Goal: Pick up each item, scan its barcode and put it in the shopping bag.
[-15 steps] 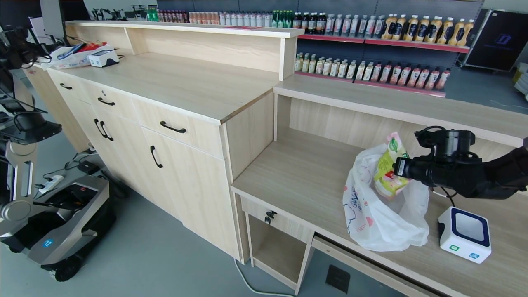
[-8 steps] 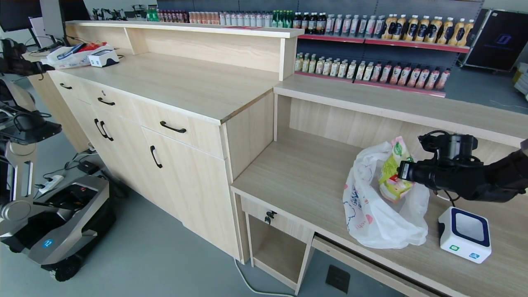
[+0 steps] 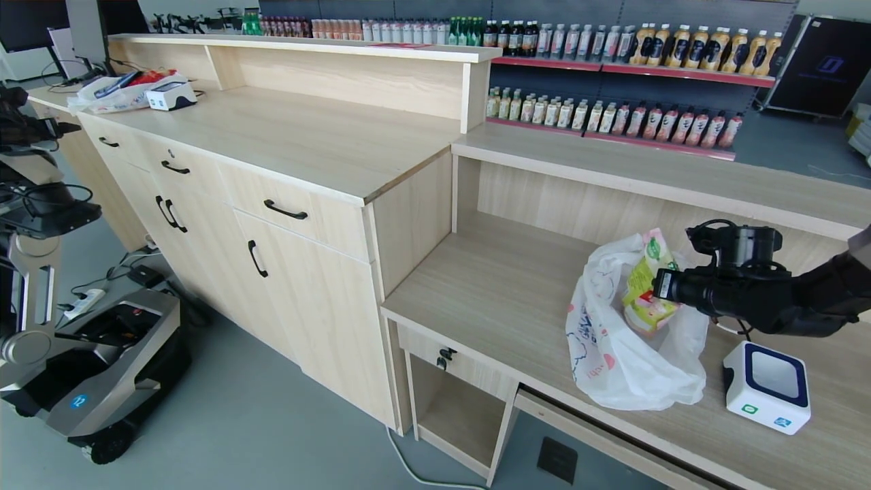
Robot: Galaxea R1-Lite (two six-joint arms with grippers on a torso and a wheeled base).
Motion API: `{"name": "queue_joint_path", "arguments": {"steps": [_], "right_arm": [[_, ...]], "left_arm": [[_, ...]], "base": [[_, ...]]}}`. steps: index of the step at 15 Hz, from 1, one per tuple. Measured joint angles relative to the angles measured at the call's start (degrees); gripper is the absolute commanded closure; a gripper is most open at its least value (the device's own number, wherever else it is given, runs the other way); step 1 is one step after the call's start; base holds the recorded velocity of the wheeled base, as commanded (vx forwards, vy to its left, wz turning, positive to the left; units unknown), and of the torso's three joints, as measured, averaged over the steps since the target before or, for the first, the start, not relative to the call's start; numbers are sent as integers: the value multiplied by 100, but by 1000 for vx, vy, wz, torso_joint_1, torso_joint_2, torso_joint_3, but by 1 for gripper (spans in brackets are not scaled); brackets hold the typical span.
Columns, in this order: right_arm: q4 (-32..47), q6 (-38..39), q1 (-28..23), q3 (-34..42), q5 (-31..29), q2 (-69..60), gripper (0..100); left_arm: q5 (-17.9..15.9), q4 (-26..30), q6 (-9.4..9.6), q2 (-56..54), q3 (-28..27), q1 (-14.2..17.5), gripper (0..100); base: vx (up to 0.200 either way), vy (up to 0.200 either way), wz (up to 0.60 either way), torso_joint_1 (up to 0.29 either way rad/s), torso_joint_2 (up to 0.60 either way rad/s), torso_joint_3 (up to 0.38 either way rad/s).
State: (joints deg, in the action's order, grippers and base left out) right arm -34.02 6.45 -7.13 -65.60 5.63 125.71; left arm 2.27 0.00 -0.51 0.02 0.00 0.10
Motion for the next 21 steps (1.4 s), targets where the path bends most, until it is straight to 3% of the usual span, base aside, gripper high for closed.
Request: {"name": "queue_joint_path", "arguments": {"steps": [6,7,14,17,21], "right_arm": [[1,-11,-44,0,-2,67,100],[1,-11,-57,-5,-2,78,0],[6,-87,-72,2,-2,54,0],[55,-464,-33,91,16,-206,0],[44,-1534,5,496,148,-1251,0]], "left_arm": [[0,0,0,0,0,-5,0],[0,0,0,0,0,-5,0],[0,0,0,0,0,0,0],[0,0,0,0,0,0,0],[0,0,0,0,0,-2,0]], "base": [[0,0,0,0,0,0],[0,0,0,0,0,0],[0,0,0,0,0,0],[0,0,0,0,0,0],[0,0,0,0,0,0]]}}
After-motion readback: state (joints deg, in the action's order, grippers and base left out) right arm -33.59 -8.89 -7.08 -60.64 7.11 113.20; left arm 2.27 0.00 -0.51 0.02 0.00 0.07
